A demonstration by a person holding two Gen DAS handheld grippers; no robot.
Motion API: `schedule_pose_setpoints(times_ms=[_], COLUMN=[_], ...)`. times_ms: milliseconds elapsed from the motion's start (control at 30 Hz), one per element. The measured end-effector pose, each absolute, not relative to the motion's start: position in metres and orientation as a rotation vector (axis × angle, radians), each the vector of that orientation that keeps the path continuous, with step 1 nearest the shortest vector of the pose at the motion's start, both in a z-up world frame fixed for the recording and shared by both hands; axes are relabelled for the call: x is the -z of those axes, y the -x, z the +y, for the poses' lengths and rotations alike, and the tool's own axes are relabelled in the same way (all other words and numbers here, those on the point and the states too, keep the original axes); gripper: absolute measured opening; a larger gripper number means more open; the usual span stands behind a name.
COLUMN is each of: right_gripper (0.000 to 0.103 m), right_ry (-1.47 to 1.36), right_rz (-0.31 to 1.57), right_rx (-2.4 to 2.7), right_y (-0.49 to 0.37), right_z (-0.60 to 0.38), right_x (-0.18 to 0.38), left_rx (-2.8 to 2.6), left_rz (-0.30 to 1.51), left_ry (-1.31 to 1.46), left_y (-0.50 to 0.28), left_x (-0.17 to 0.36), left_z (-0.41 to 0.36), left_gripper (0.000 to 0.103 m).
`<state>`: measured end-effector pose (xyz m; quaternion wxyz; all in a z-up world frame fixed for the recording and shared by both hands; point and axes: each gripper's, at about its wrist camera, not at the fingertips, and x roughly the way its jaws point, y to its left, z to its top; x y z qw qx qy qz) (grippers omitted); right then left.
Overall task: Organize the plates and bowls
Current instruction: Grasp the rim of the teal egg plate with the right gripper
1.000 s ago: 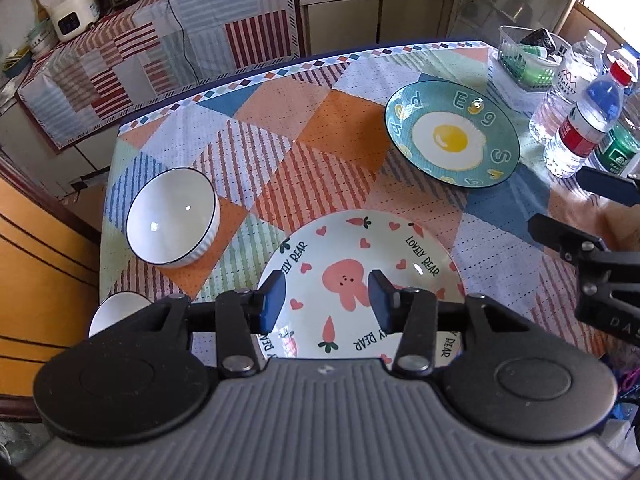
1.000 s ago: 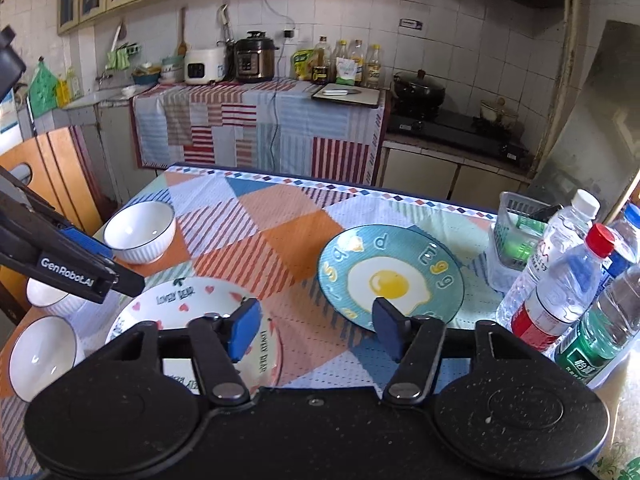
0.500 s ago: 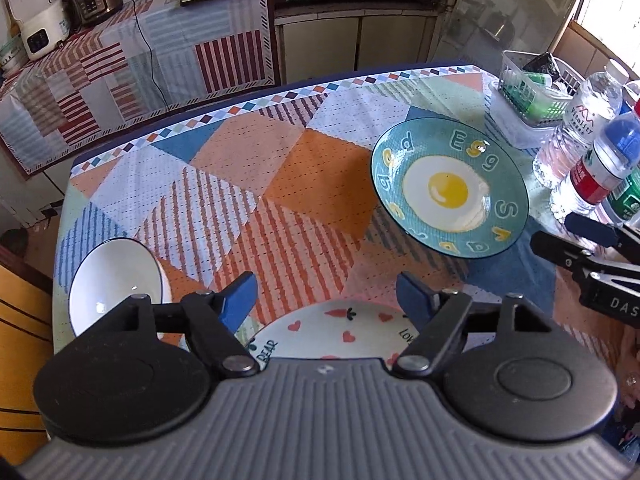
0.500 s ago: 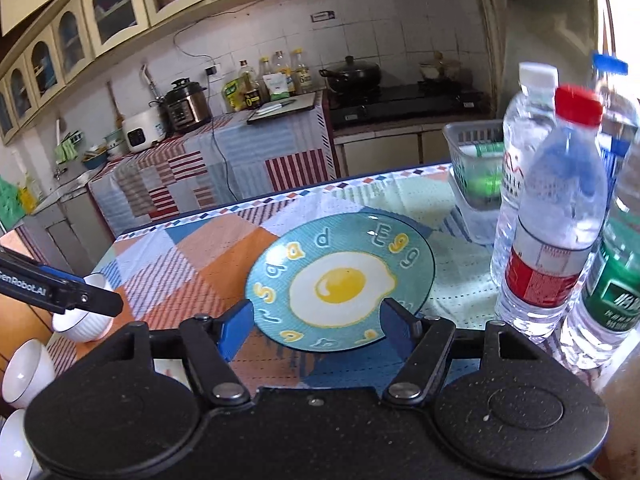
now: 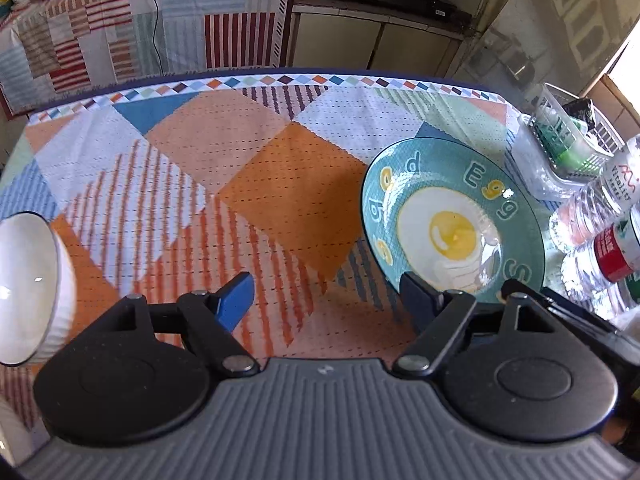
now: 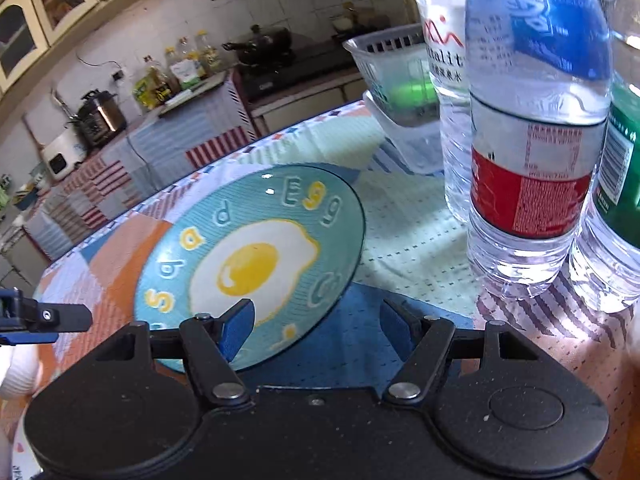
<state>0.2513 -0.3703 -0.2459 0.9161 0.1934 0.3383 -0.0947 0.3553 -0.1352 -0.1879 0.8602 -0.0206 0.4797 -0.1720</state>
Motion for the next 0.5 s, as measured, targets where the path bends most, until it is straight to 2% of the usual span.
schedule_pose_setpoints(times_ms=[167,233,300,367,467,500], right_gripper=[0.07,0.062,0.044,0.039,0.02,0.019], right_ry=[-0.407,-0.436,-0.492,-0.528,-0.519,-0.535], right_rz=[0.645,0.622,0.612,0.598,0.586,0.578], right_rx=[0.199,0.197,0.182,0.197,0.229,0.223], right_y=[-0.259,-0.26,-0.263,-0.262,-0.26,-0.258], right_z=[-0.374,-0.376,-0.38,-0.383,-0.385,-0.387], right_x=[0.257,0.259,0.262,0.264,0.267,0.269], left_rx=[0.336,0.33,0.333,0.337,0.355,0.356], left_rz=[1.035,1.044,1.042,1.046,1.049,1.052], left_ry=[0.065,0.094,0.126,0.151,0.198,0.216], left_y=[-0.368,-0.372,-0.373,-0.374,-0.375,-0.376], left_x=[0.21,0.219,0.224,0.228,0.234,0.235], left_z=[-0.145,-0.145,-0.144,-0.144,-0.143,-0.142], left_gripper=[0.079,0.079,0.079,0.079,0.07,0.068])
